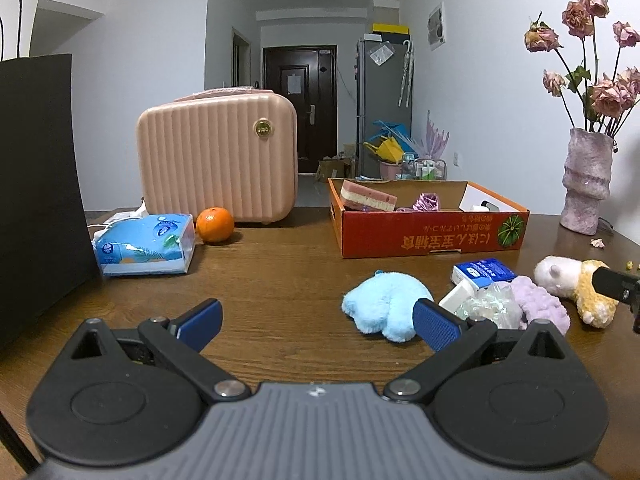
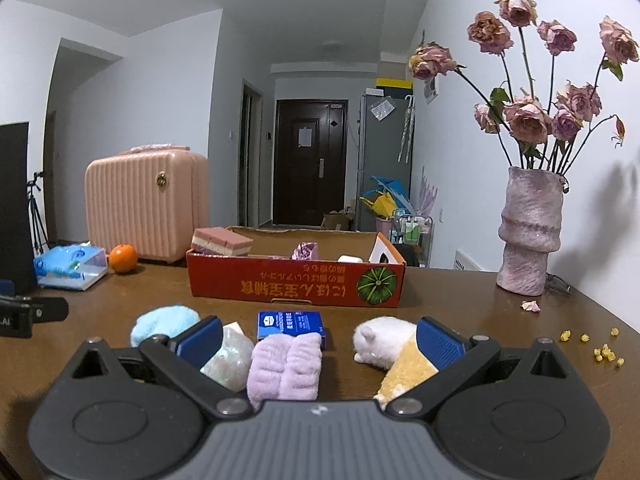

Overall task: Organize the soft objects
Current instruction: 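Move both tools back toward the remaining soft items on the table, then grasp the lavender fuzzy sock with the right tool and lift it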

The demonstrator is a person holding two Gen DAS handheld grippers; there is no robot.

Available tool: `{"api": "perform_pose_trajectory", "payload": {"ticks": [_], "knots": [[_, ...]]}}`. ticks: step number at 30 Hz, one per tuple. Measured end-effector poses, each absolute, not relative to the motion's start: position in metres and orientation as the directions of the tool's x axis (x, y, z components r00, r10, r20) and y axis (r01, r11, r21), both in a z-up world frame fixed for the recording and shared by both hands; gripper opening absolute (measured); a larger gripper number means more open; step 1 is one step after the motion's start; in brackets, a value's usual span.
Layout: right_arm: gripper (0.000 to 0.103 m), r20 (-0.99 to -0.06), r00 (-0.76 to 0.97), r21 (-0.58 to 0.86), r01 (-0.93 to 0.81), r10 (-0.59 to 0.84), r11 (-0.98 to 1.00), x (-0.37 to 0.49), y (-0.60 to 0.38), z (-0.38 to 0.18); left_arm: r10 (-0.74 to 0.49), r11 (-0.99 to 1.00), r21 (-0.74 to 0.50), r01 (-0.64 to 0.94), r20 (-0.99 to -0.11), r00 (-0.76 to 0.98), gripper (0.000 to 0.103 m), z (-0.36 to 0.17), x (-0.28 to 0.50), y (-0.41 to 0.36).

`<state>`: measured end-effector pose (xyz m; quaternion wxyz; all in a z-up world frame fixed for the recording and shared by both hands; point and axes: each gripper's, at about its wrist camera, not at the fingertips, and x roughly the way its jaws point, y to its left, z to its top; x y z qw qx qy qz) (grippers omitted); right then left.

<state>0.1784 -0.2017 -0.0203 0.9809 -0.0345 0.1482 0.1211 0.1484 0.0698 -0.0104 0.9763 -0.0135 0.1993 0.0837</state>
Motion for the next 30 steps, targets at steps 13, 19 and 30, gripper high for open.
{"api": "perform_pose_trajectory", "payload": {"ticks": [13, 19, 30], "knots": [[0.103, -0.357, 0.905, -0.073, -0.271, 0.229, 0.960, 0.181, -0.184, -0.034, 0.137, 0.989, 0.012, -0.145, -0.402, 0.905, 0.103, -0.014, 0.151, 0.077], [0.102, -0.392, 0.886, -0.071, -0.296, 0.246, 0.953, 0.187, -0.175, -0.039, 0.142, 0.988, 0.009, -0.152, -0.420, 0.896, 0.103, -0.017, 0.154, 0.086], [0.091, -0.475, 0.858, -0.069, -0.260, 0.198, 0.963, 0.225, -0.161, -0.054, 0.146, 0.987, -0.001, -0.163, -0.443, 0.885, 0.103, -0.020, 0.158, 0.089]]}}
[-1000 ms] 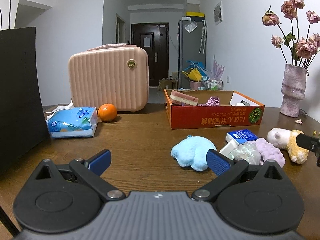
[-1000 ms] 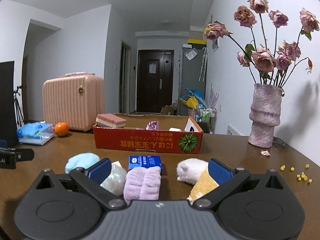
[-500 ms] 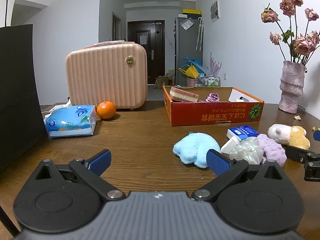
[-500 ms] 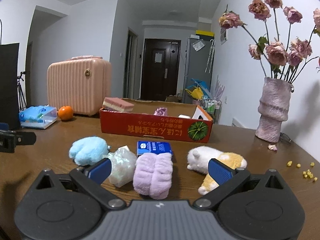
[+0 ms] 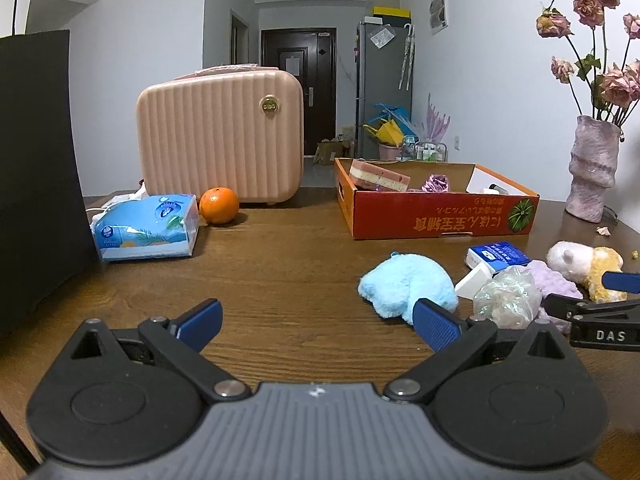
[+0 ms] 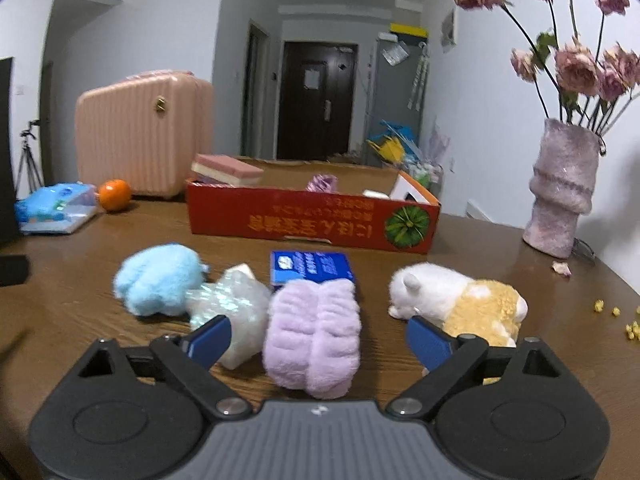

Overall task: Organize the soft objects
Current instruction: 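Grasp the lavender fuzzy sock with the right tool and lift it, then hold the lavender sock in the right tool while the left tool grasps the clear crinkly bag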

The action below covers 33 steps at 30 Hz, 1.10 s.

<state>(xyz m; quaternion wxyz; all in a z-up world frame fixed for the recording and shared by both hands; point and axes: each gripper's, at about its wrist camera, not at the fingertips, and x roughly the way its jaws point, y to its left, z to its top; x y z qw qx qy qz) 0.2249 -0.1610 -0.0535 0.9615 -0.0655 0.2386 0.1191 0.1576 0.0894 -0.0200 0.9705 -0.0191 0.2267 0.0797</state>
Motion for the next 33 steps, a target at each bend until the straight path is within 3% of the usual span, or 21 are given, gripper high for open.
{"api": "perform_pose_trajectory", "payload": {"ticks": [5, 7, 8, 10, 15, 21, 33], "knots": [[0.078, -0.536, 0.823, -0.055, -0.255, 0.187, 0.965, 0.237, -0.162, -0.063, 0.145, 0.987, 0.001, -0.162, -0.453, 0.880, 0.103, -0.022, 0.159, 0.090], [0.064, -0.551, 0.813, -0.068, -0.265, 0.185, 0.962, 0.242, -0.158, -0.067, 0.147, 0.987, 0.003, -0.163, -0.456, 0.878, 0.103, -0.022, 0.159, 0.089], [0.048, -0.560, 0.808, -0.072, -0.271, 0.186, 0.960, 0.244, -0.157, -0.069, 0.147, 0.987, 0.004, -0.164, -0.457, 0.877, 0.103, -0.023, 0.160, 0.089], [0.047, -0.589, 0.782, -0.053, -0.290, 0.205, 0.955, 0.250, -0.156, -0.071, 0.148, 0.986, 0.006, -0.164, -0.459, 0.876, 0.103, -0.023, 0.160, 0.089], [0.041, -0.565, 0.792, -0.017, -0.291, 0.231, 0.956, 0.245, -0.162, -0.069, 0.153, 0.986, 0.014, -0.166, -0.465, 0.872, 0.103, -0.026, 0.161, 0.088], [0.035, -0.500, 0.830, 0.002, -0.286, 0.249, 0.958, 0.235, -0.168, -0.056, 0.162, 0.984, 0.017, -0.175, -0.466, 0.870, 0.103, -0.028, 0.164, 0.087], [0.035, -0.378, 0.890, 0.023, -0.268, 0.257, 0.963, 0.222, -0.184, -0.036, 0.144, 0.988, 0.016, -0.156, -0.478, 0.866, 0.103, -0.024, 0.174, 0.063]]}}
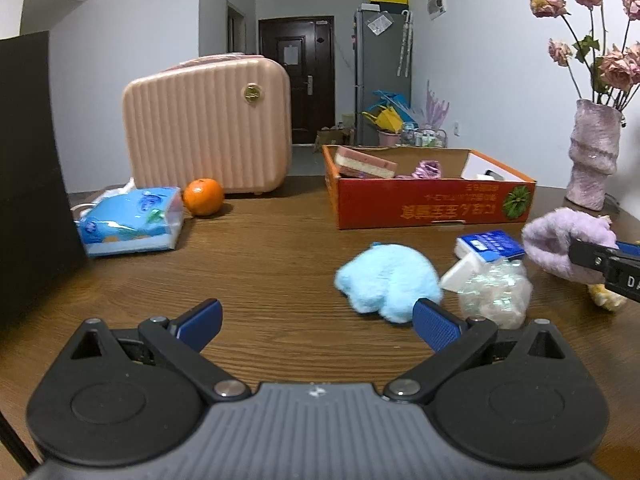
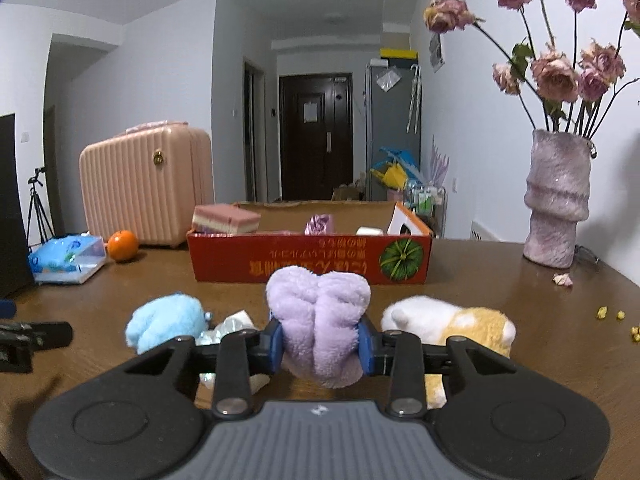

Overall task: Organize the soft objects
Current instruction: 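Hold the lavender sock in the right tool while the left tool grasps the clear crinkly bag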

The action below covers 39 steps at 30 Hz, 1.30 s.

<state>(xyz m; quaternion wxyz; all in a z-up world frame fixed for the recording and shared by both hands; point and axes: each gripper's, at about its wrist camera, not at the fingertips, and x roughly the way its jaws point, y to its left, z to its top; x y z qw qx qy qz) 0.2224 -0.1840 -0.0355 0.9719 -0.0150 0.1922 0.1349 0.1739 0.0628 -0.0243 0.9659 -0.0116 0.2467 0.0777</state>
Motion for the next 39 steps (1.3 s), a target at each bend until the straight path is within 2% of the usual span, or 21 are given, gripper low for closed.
{"api": "perform_pose_trajectory", "payload": {"ticks": [18, 34, 39], "knots": [[0.035, -0.238, 0.948, 0.018, -0.215, 0.213, 0.976, 0.218, -0.233, -0.017, 0.084, 0.996, 0.019, -0.086, -0.500, 0.862, 0.103, -0.029, 0.209, -0.010], [0.035, -0.242, 0.958, 0.020, -0.153, 0.154, 0.988, 0.230, -0.257, -0.022, 0.068, 0.998, 0.033, -0.060, -0.532, 0.844, 0.103, -0.046, 0.246, -0.037], [0.035, -0.255, 0.955, 0.015, -0.150, 0.149, 0.989, 0.232, -0.255, -0.026, 0.049, 0.998, 0.061, -0.020, -0.509, 0.860, 0.102, -0.048, 0.253, -0.046]]}}
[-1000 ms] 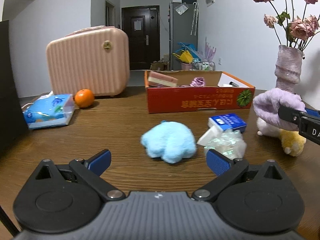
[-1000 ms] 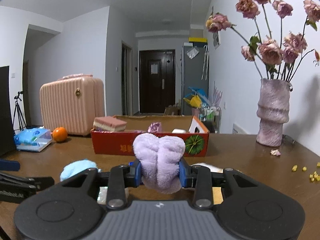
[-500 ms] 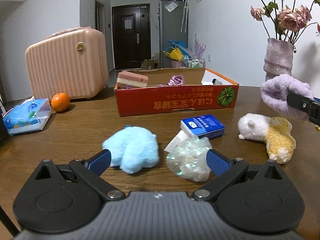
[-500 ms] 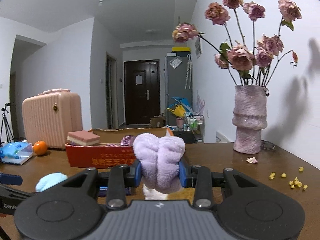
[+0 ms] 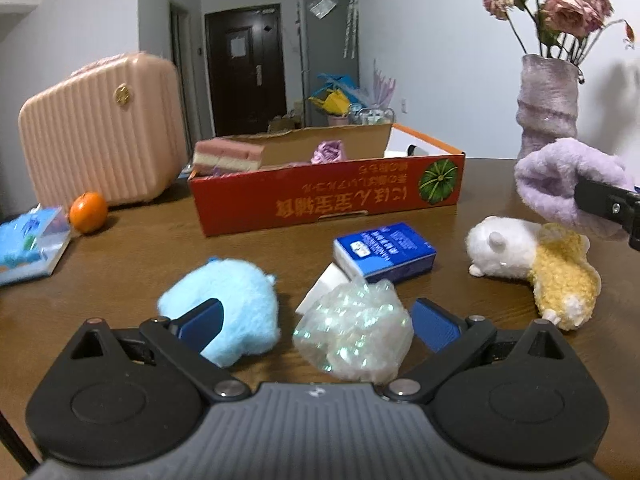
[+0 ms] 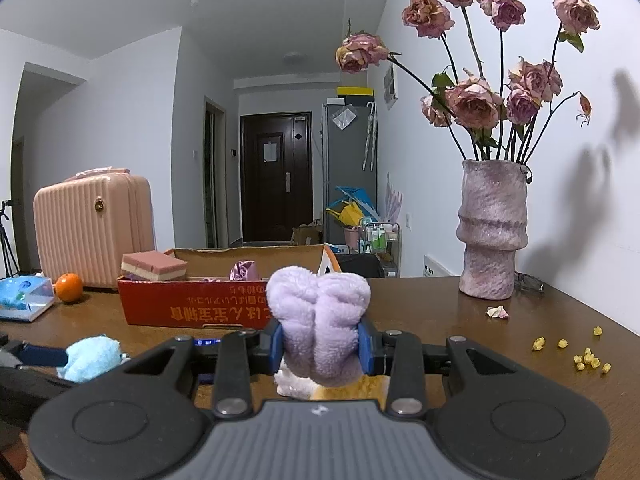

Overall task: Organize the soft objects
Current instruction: 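Hold the lavender sock in the right tool while the left tool grasps the clear crinkly bag, then carry the clear bag in the left tool and lavender sock in the right tool to the box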

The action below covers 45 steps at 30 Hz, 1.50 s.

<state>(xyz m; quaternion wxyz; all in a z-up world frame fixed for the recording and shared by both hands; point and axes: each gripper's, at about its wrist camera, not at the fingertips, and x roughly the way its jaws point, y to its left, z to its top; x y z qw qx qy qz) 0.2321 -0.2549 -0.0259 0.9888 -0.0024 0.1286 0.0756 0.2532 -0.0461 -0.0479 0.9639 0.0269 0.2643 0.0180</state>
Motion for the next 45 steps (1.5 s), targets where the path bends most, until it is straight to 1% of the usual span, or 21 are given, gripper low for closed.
{"api": "perform_pose_trajectory", "payload": {"ticks": [4, 5, 6, 8, 11, 14, 20, 28, 36, 45], "knots": [[0.035, -0.260, 0.954, 0.006, -0.150, 0.146, 0.989, 0.234, -0.253, -0.029, 0.005, 0.998, 0.057, 0.031, -0.540, 0.842, 0.082, -0.053, 0.263, -0.050], [0.035, -0.261, 0.954, 0.003, -0.151, 0.146, 0.989, 0.234, -0.252, -0.029, -0.008, 0.998, 0.053, 0.045, -0.551, 0.834, 0.074, -0.055, 0.263, -0.051], [0.035, -0.261, 0.954, 0.002, -0.151, 0.147, 0.988, 0.234, -0.252, -0.030, -0.018, 0.997, 0.052, 0.056, -0.560, 0.828, 0.070, -0.056, 0.264, -0.052], [0.035, -0.262, 0.954, -0.001, -0.153, 0.147, 0.988, 0.234, -0.251, -0.031, -0.024, 0.997, 0.051, 0.065, -0.572, 0.820, 0.054, -0.058, 0.264, -0.052], [0.035, -0.263, 0.953, -0.003, -0.155, 0.149, 0.988, 0.234, -0.250, -0.031, -0.035, 0.997, 0.037, 0.069, -0.578, 0.815, 0.044, -0.058, 0.264, -0.051], [0.035, -0.262, 0.953, -0.003, -0.158, 0.152, 0.987, 0.233, -0.250, -0.031, -0.038, 0.997, 0.031, 0.067, -0.567, 0.823, 0.042, -0.056, 0.261, -0.049], [0.035, -0.249, 0.957, -0.015, -0.159, 0.150, 0.987, 0.232, -0.248, -0.033, -0.023, 0.999, 0.022, 0.041, -0.527, 0.849, 0.042, -0.045, 0.250, -0.043], [0.035, -0.199, 0.968, 0.000, -0.154, 0.151, 0.988, 0.224, -0.248, -0.026, -0.022, 1.000, -0.028, 0.011, -0.459, 0.888, 0.042, -0.021, 0.236, -0.028], [0.035, -0.157, 0.976, 0.015, -0.154, 0.154, 0.988, 0.220, -0.239, -0.020, -0.020, 0.999, -0.043, 0.003, -0.392, 0.920, 0.042, 0.002, 0.227, -0.022], [0.035, -0.119, 0.980, 0.013, -0.158, 0.158, 0.987, 0.223, -0.221, -0.014, -0.009, 0.998, -0.064, -0.015, -0.352, 0.936, 0.042, 0.017, 0.229, -0.013]]}}
